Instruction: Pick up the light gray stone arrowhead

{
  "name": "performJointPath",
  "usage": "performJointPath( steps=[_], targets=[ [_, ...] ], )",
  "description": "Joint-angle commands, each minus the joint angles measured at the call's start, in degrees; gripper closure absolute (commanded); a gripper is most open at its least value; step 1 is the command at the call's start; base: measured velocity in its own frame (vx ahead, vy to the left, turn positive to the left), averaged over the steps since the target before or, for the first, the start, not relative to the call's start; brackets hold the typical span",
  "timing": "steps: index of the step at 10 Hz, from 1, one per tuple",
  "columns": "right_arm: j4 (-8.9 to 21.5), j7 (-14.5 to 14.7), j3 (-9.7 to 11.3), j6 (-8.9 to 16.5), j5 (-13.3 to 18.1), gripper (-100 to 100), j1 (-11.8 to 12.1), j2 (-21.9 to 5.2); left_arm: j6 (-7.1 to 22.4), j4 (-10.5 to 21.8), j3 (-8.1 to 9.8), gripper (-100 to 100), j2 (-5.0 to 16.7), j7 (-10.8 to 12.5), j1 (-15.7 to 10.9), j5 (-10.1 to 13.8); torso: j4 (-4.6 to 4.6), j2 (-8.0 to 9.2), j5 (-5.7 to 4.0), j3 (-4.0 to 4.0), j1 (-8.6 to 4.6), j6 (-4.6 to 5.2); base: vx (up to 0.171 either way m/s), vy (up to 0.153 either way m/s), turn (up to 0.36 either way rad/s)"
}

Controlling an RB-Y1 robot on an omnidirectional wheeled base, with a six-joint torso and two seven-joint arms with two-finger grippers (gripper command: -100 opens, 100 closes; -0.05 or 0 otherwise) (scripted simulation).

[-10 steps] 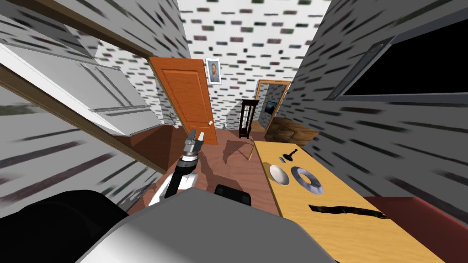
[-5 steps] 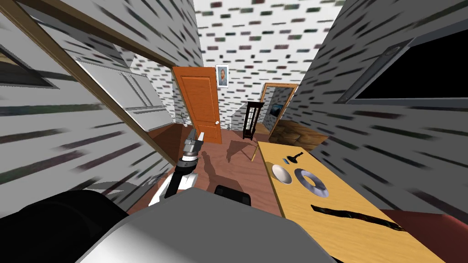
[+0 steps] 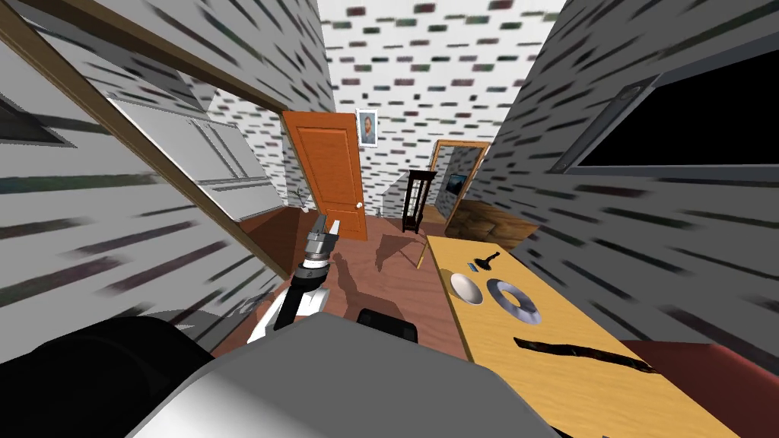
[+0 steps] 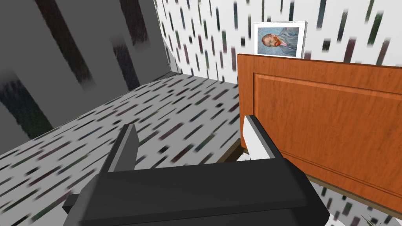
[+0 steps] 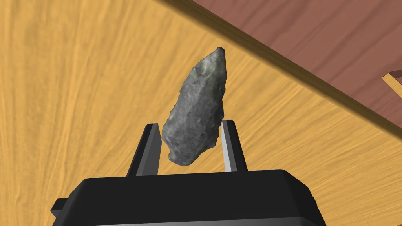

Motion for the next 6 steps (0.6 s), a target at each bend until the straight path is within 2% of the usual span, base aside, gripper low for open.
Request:
performJointPath(
  steps=[1, 3, 6],
  targets=[
    [-0.5, 2.1, 0.2, -0.9, 0.6, 100, 0.5, -0.7, 0.0, 0.0, 0.00, 0, 0.0, 0.0, 0.0, 0.0, 0.00, 0.00, 0.00, 0.00, 0.00, 0.00, 0.173, 0.020, -0.426],
    [-1.4, 5.4, 0.4, -2.3, 1.6, 100, 1.3, -1.9, 0.0, 0.0, 0.01, 0, 0.0, 0.0, 0.0, 0.0, -0.10, -0.49, 0.02, -0.28, -0.01, 0.01, 0.242, -0.013, -0.453],
    [-2.8, 10.3, 0.7, -4.4, 3.2, 100, 2.5, -3.8, 0.0, 0.0, 0.00, 0, 0.0, 0.0, 0.0, 0.0, -0.13, -0.71, 0.02, -0.41, 0.06, -0.08, 0.237, 0.032, -0.398]
  ],
)
